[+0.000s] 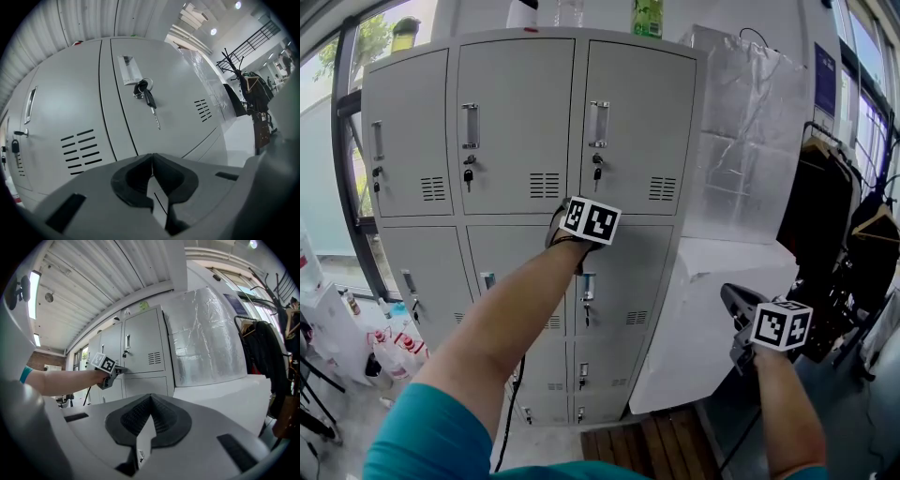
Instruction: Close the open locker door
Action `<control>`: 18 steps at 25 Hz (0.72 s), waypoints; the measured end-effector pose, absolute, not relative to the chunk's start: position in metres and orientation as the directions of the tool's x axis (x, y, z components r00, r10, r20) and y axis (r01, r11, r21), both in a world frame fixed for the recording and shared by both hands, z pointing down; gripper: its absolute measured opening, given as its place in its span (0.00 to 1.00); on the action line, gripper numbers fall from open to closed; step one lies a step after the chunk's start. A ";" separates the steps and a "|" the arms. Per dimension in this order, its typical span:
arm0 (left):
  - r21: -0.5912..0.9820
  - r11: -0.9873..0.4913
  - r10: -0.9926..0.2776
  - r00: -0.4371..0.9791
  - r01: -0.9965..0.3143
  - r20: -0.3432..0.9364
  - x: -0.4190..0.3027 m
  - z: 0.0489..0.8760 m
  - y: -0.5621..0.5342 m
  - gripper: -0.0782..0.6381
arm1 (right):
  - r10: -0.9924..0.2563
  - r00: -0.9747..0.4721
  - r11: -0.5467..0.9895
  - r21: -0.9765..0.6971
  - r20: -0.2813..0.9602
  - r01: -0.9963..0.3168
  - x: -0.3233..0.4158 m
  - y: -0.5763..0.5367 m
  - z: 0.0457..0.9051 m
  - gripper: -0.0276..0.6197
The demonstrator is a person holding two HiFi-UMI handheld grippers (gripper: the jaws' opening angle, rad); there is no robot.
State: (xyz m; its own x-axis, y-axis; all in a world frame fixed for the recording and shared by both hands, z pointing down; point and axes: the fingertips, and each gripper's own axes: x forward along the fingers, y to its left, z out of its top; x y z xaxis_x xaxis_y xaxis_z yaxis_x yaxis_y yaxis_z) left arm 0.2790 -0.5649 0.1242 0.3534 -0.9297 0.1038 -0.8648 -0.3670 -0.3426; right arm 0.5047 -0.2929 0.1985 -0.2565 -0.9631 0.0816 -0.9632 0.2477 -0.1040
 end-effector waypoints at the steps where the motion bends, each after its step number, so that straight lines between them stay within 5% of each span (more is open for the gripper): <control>1: -0.330 -0.381 -0.924 0.368 -0.863 0.106 0.280 0.125 -0.564 0.13 | -0.963 -0.258 0.249 -0.103 0.082 -0.963 0.504 -0.291 0.199 0.03; 12: -0.218 -0.521 -0.852 0.516 -0.825 0.083 0.264 0.140 -0.516 0.13 | -0.954 -0.287 0.279 -0.097 0.085 -0.955 0.486 -0.281 0.202 0.03; 18: -0.174 -0.532 -0.846 0.529 -0.829 0.066 0.193 0.149 -0.479 0.13 | -0.948 -0.304 0.296 -0.083 0.096 -0.952 0.450 -0.292 0.207 0.03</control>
